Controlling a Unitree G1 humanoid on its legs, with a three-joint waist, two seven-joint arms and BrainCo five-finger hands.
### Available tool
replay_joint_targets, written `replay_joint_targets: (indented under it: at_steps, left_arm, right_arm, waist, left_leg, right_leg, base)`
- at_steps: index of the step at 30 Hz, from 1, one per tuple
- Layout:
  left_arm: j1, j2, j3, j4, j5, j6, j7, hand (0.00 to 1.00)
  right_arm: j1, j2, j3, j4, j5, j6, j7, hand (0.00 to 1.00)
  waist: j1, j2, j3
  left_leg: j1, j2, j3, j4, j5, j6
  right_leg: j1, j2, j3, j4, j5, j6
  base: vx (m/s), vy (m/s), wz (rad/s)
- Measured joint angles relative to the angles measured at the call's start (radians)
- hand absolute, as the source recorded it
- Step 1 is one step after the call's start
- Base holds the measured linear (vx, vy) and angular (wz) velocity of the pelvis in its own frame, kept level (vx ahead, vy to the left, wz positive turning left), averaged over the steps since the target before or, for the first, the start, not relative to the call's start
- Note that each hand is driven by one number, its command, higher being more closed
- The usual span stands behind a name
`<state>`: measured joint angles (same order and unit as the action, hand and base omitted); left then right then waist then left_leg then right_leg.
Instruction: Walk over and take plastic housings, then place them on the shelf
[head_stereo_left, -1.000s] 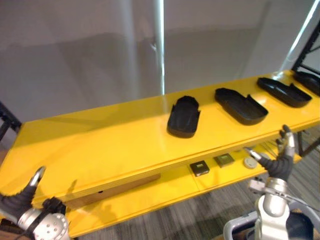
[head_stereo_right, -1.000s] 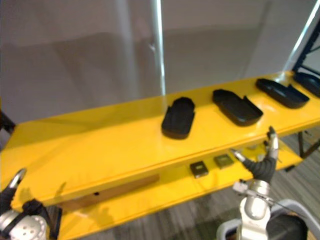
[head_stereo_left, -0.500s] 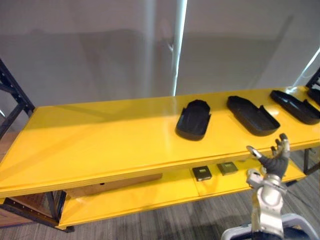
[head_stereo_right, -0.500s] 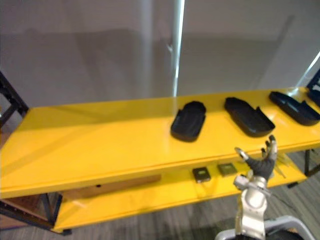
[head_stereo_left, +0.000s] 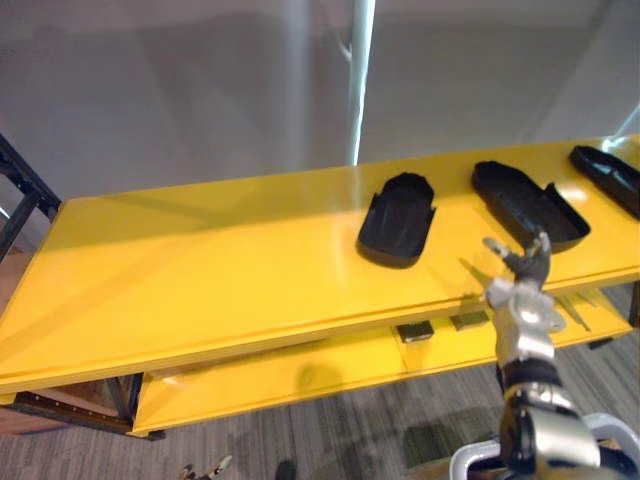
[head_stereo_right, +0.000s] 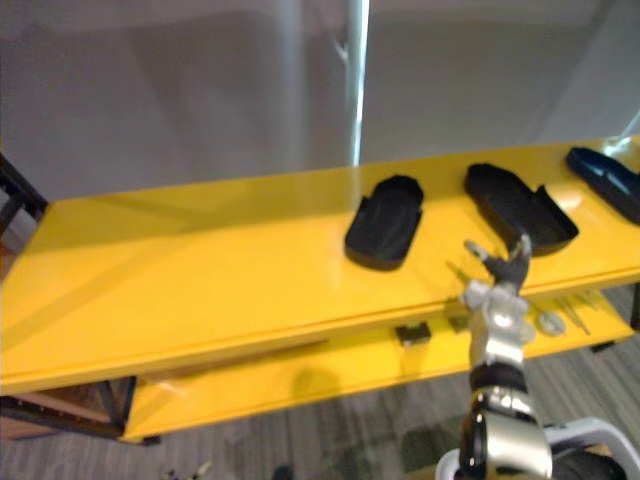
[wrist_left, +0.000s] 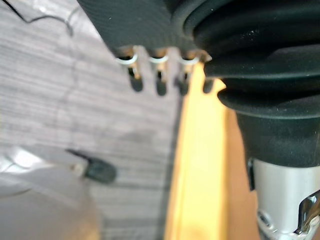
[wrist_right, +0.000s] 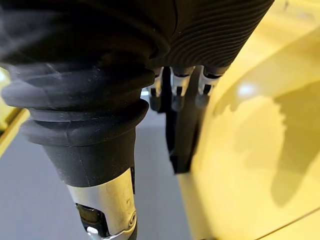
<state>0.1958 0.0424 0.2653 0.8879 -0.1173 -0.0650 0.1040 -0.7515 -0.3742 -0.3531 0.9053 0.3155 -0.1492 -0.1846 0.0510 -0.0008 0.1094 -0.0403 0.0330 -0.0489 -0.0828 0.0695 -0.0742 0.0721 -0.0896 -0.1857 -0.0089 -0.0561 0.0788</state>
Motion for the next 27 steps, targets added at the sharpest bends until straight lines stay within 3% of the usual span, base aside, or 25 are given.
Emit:
replay_joint_targets:
  at_steps: [6, 15, 23, 27]
  left_arm:
    - [-0.002, 0.009, -0.083, 0.001, 0.016, -0.029, -0.019, 0.0]
    - [-0.02, 0.032, -0.137, 0.021, 0.017, -0.039, -0.032, 0.0]
    - [-0.043, 0.039, -0.17, 0.018, 0.009, -0.065, -0.033, 0.0]
    - [-0.072, 0.041, -0.179, 0.001, 0.009, -0.065, -0.034, 0.0]
  right_arm:
    - [-0.106, -0.058, 0.064, 0.02, 0.034, 0.006, 0.053, 0.0]
    - [-0.211, -0.059, 0.116, 0.127, 0.103, 0.025, 0.104, 0.0]
    - [-0.34, -0.06, 0.116, 0.243, 0.101, 0.047, 0.119, 0.0]
    - [-0.459, -0.136, 0.11, 0.308, 0.101, 0.05, 0.117, 0.0]
  waist:
    - [0.001, 0.014, 0.048]
    - [0.015, 0.02, 0.07]
    - [0.019, 0.036, 0.133]
    - [0.027, 0.054, 0.187]
  left_leg:
    - [-0.017, -0.01, -0.02, -0.004, 0.004, 0.005]
    - [-0.049, -0.027, -0.024, -0.001, 0.009, 0.01]
    - [-0.067, -0.045, -0.043, 0.0, 0.018, 0.021]
    - [-0.117, -0.037, -0.053, 0.023, 0.026, 0.027]
  right_leg:
    - [-0.011, -0.006, -0.011, 0.004, 0.0, 0.0]
    - [-0.047, -0.019, -0.014, 0.012, 0.002, 0.006]
    - [-0.057, -0.031, -0.036, 0.013, 0.006, 0.012]
    - [-0.126, -0.034, -0.035, 0.088, 0.003, 0.005]
  base:
    - [-0.03, 0.001, 0.07]
    - [0.0, 0.006, 0.01]
    - [-0.02, 0.014, 0.07]
    - [-0.05, 0.022, 0.06]
